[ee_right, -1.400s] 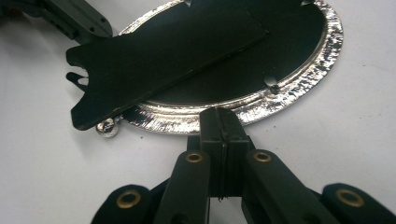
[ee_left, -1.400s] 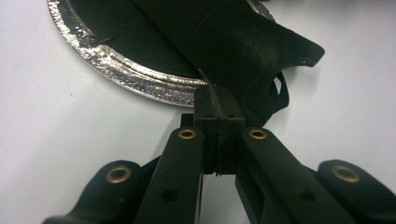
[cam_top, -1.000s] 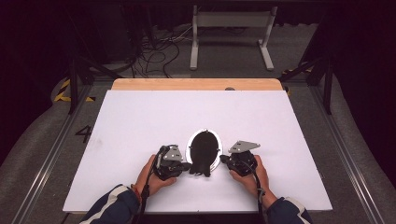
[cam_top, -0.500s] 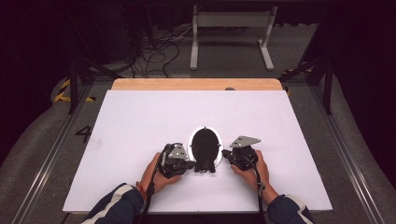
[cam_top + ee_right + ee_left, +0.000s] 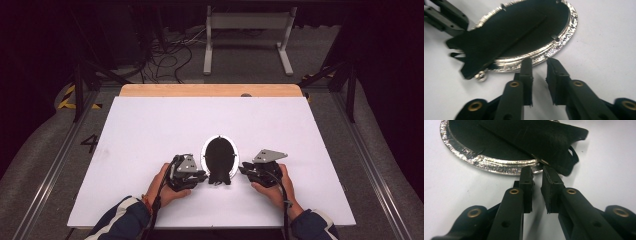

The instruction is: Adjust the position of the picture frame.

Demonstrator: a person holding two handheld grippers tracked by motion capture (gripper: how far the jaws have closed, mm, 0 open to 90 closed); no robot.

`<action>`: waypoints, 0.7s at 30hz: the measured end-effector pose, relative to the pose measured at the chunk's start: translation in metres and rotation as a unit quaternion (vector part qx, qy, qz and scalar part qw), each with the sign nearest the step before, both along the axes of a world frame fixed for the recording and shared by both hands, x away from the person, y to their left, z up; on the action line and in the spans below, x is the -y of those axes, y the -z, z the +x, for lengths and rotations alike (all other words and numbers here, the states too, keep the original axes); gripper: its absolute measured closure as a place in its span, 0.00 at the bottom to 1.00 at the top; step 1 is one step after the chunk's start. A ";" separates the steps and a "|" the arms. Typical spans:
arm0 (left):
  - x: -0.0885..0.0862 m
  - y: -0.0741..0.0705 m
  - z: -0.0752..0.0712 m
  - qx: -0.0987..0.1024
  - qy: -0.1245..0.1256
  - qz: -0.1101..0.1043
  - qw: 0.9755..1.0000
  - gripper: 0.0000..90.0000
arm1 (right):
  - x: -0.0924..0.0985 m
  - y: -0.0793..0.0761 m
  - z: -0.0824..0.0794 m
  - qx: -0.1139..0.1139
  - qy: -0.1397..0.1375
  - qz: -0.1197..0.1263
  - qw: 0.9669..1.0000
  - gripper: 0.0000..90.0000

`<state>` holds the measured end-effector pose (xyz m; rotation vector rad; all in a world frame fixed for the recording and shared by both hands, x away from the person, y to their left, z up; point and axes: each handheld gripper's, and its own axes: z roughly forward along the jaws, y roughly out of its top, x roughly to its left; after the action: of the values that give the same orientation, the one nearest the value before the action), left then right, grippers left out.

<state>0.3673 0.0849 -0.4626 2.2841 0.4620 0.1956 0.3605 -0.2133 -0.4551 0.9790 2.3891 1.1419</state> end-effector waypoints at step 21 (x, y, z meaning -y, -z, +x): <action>-0.079 -0.007 -0.024 0.041 -0.066 0.006 0.997 0.23 | 0.008 -0.017 -0.014 -0.004 0.003 0.005 1.000 0.32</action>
<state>0.3434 0.1642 -0.4556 2.2496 0.5696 0.3583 0.3463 -0.2215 -0.4384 0.9947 2.3882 1.1513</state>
